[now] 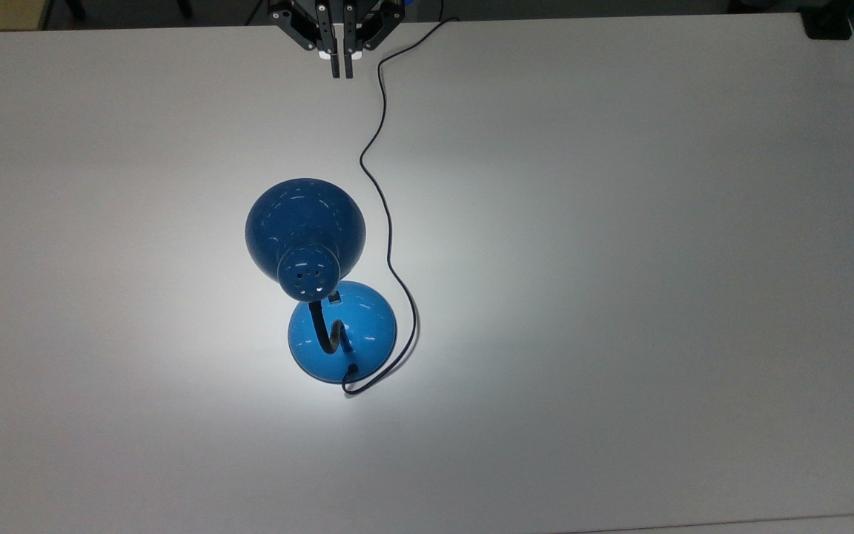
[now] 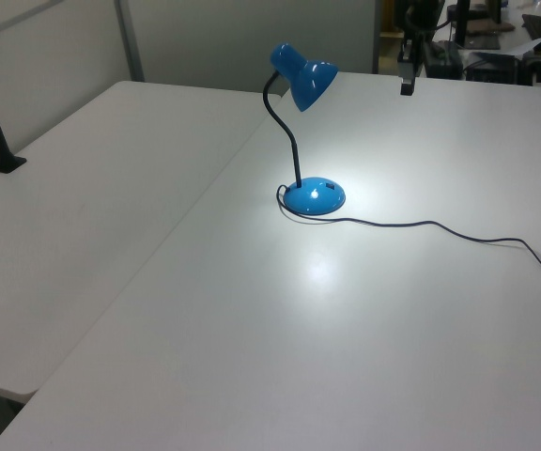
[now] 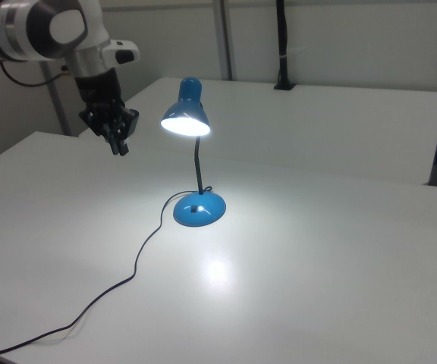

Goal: Turn on the lamp

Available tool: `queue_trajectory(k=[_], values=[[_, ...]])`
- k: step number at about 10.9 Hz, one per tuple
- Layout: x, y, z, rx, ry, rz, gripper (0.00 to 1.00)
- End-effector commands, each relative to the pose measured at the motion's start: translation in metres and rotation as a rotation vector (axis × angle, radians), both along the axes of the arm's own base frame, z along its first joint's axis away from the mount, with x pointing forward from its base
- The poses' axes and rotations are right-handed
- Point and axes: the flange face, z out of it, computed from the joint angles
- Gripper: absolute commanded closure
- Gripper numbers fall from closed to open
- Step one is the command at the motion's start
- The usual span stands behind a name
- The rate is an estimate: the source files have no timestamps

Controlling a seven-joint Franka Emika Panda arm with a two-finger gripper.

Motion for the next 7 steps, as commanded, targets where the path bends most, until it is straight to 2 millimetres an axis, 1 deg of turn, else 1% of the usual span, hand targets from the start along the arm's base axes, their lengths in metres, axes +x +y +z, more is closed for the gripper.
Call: queue_trajectory(k=[1,2,4,5,7], values=[[-0.015,0.008,0.022,-0.015,-0.001,-0.024,0.29],[-0.018,0.008,0.025,-0.016,0.004,-0.023,0.10],[-0.022,0.012,0.026,-0.018,0.020,-0.018,0.00],[-0.028,0.011,0.034,-0.016,0.012,-0.020,0.00],[-0.029,0.008,0.034,-0.015,0.018,-0.027,0.00]])
